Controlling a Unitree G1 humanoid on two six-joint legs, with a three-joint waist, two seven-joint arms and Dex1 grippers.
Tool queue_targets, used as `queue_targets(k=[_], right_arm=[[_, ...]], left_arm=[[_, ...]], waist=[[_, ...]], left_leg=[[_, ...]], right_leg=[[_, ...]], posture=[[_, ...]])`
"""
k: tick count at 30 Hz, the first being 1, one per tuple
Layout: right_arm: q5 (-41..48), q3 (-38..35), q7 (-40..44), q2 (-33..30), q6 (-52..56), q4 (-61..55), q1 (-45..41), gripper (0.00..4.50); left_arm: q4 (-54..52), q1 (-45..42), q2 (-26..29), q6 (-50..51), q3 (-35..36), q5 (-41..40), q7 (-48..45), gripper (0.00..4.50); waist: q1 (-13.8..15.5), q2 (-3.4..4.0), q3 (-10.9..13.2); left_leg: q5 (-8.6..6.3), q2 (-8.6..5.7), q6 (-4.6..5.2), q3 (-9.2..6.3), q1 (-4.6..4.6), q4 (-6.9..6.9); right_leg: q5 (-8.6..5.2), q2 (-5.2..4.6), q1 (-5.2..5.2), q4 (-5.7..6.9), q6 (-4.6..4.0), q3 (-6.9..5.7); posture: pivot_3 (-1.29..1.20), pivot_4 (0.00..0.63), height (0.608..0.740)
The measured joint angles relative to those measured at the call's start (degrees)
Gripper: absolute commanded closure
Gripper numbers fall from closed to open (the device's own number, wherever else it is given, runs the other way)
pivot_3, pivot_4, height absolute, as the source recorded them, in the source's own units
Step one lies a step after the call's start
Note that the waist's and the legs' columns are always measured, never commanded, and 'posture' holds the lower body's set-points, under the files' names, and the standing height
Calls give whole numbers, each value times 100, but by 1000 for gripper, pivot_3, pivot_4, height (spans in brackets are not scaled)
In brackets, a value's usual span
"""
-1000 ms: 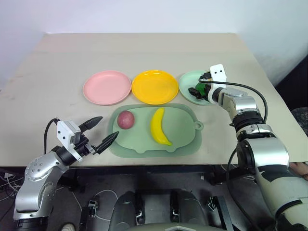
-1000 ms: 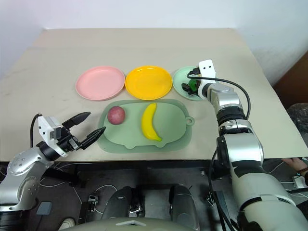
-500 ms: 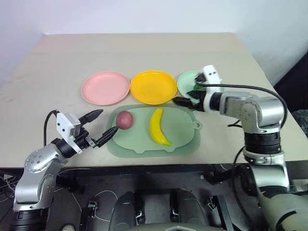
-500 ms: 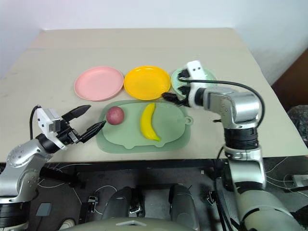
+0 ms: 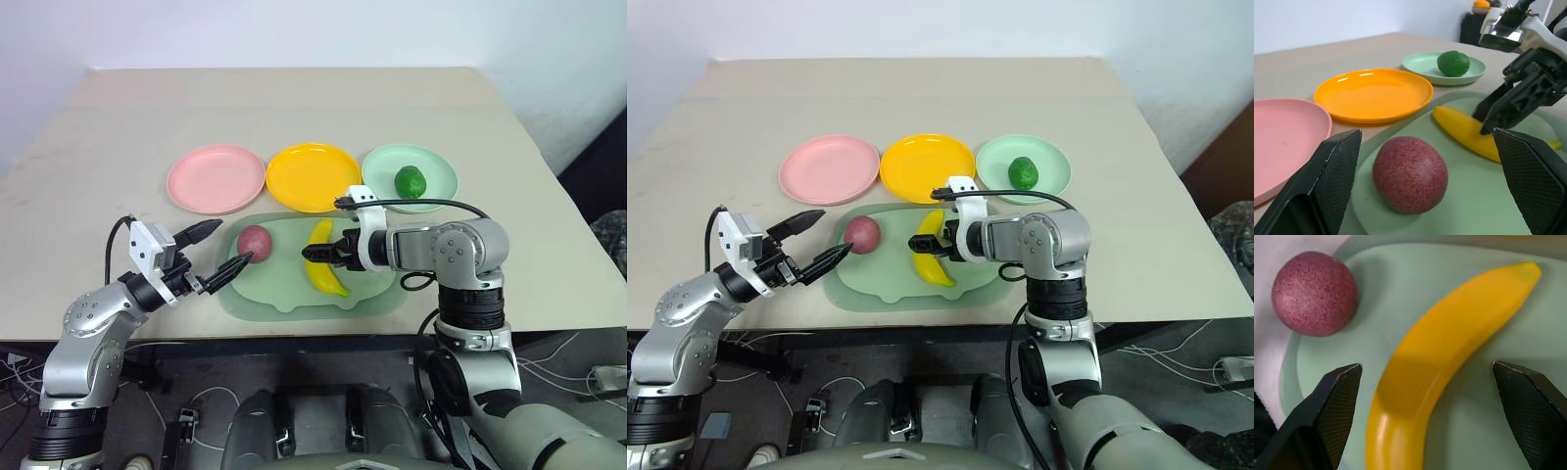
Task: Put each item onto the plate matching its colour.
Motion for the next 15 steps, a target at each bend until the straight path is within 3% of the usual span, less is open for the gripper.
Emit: queue_targets(k=[9, 12, 15], right_arm=[[173, 848, -526, 23, -42, -282, 9, 6], [270, 1091, -628, -3, -56, -354, 29, 569], [365, 1165, -694, -74, -56, -343, 43, 1589]], left_arm=[[-11, 83, 0, 18, 1, -1, 20, 0], [-17, 82, 0, 51, 1, -1, 34, 0], [-16, 80, 0, 100, 1, -1, 34, 0]], waist=[[-6, -5, -6], [-3, -8, -8], [4, -11, -10]], left_leg=[[-1, 4, -3, -1, 2, -2], [-1, 3, -3, 0, 2, -3], [-1, 3, -3, 0, 2, -3]], right_leg=[[0, 0, 0, 0, -1, 0], [0, 0, 0, -1, -1, 0], [0, -1, 1, -2, -1, 0]], posture=[[0, 150, 695], [0, 150, 695], [0, 150, 695]])
